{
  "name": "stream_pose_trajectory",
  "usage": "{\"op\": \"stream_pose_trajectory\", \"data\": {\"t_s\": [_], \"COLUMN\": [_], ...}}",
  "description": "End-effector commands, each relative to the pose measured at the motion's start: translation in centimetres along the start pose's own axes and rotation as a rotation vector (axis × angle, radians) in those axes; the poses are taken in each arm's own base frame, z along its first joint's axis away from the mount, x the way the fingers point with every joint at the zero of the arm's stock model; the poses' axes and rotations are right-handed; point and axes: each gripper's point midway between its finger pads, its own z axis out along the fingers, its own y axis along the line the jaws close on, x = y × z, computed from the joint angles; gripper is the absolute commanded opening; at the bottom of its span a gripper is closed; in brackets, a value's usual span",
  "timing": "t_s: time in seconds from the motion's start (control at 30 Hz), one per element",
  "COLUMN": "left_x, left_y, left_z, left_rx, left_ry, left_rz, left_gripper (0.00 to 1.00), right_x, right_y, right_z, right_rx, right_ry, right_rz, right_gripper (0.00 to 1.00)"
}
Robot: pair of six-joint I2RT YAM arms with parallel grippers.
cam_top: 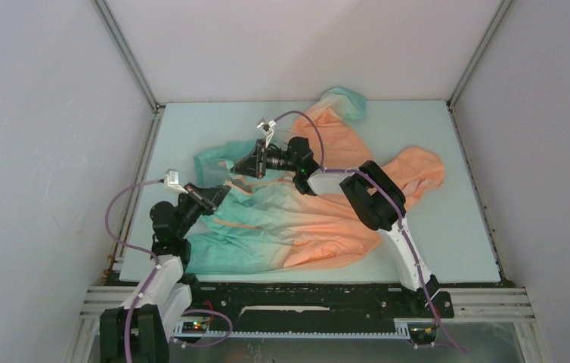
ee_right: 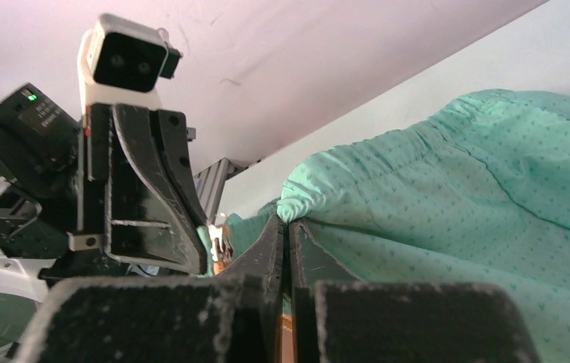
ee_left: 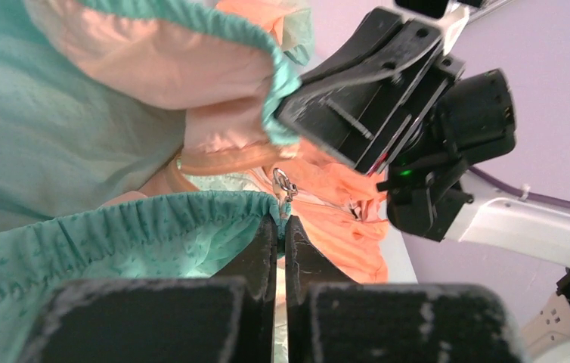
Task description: Zip up the jacket
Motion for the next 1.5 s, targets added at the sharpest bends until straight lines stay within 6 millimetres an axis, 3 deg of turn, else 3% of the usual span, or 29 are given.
{"op": "stream_pose_trajectory", "data": {"t_s": [0.0, 0.4, 1.47], "left_x": [0.0, 0.5, 0.2], "left_y": [-1.3, -1.2, -1.4], "left_z": [-0.5, -0.8, -0.7], "left_rx": [0.075, 0.087, 0.108], "left_ry": [-0.02, -0.036, -0.056], "left_rz": [0.006, -0.027, -0.057], "left_gripper": [0.0, 0.0, 0.0], "right_x": [-3.3, -4.2, -2.9], "right_y": [2.6, 3.2, 6.6], "right_z": [0.3, -0.7, -0.6], "right_rx": [-0.034, -0.024, -0.139], "right_ry": [-0.171, -0.246, -0.253], "right_rz": [-0.187, -0.255, -0.297], "right_gripper": [0.0, 0.0, 0.0]}}
